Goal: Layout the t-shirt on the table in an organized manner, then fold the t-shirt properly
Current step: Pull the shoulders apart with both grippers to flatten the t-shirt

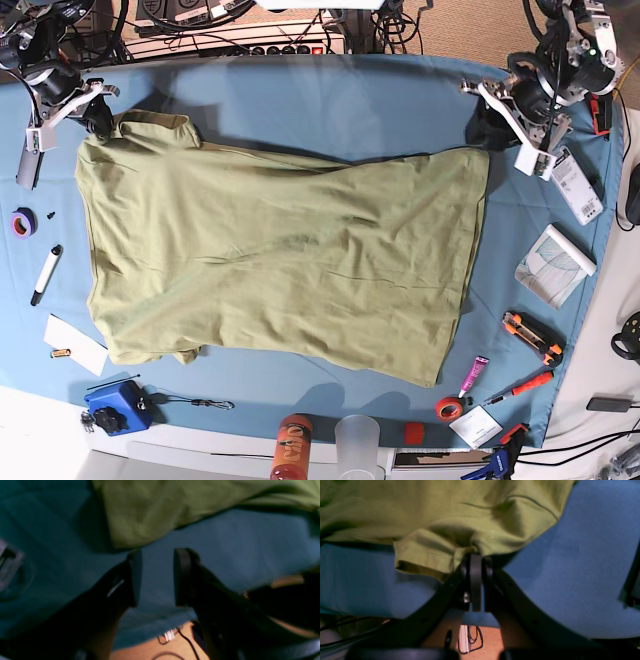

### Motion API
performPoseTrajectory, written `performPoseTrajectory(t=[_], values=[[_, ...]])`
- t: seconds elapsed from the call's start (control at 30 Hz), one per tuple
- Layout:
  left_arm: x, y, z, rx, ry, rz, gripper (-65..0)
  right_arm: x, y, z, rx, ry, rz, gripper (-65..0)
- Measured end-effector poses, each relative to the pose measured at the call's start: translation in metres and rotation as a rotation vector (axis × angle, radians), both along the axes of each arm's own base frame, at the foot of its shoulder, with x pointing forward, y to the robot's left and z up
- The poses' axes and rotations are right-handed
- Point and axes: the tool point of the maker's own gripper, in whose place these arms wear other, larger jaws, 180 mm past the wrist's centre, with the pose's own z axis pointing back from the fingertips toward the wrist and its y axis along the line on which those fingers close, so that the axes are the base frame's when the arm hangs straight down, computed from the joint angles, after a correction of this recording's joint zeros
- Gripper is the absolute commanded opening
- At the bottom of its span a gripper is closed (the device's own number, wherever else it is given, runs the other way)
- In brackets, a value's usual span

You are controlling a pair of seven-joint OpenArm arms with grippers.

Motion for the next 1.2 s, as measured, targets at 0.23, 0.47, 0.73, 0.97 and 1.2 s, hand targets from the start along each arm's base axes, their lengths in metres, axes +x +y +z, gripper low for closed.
performPoseTrajectory(t=[0.23, 0.47, 0.73, 0.97, 1.2], values=[[0.014, 0.007, -0.021, -0.050, 0.010, 0.068, -38.9, -0.001, 0.000, -0.001, 0.000, 0.011, 0.002, -65.0], [0.020, 0.013, -0.038, -0.007, 0.029, 0.153, -32.9, -0.003, 0.000, -0.002, 0.000, 0.018, 0.003, -65.0], [0.027, 0.007, -0.052, -0.098, 0.088, 0.158, -32.6, -0.003, 0.001, -0.002, 0.001, 0.018, 0.004, -65.0], [0.035, -0.001, -0.060, -0.200, 0.090, 0.158, -37.9, -0.003, 0.001, -0.003, 0.001, 0.022, 0.005, -65.0], [0.028, 0.002, -0.067, -0.196, 0.168, 0.199, -65.0, 0.003, 0.009, 0.005, 0.047, -0.026, 0.021, -65.0]])
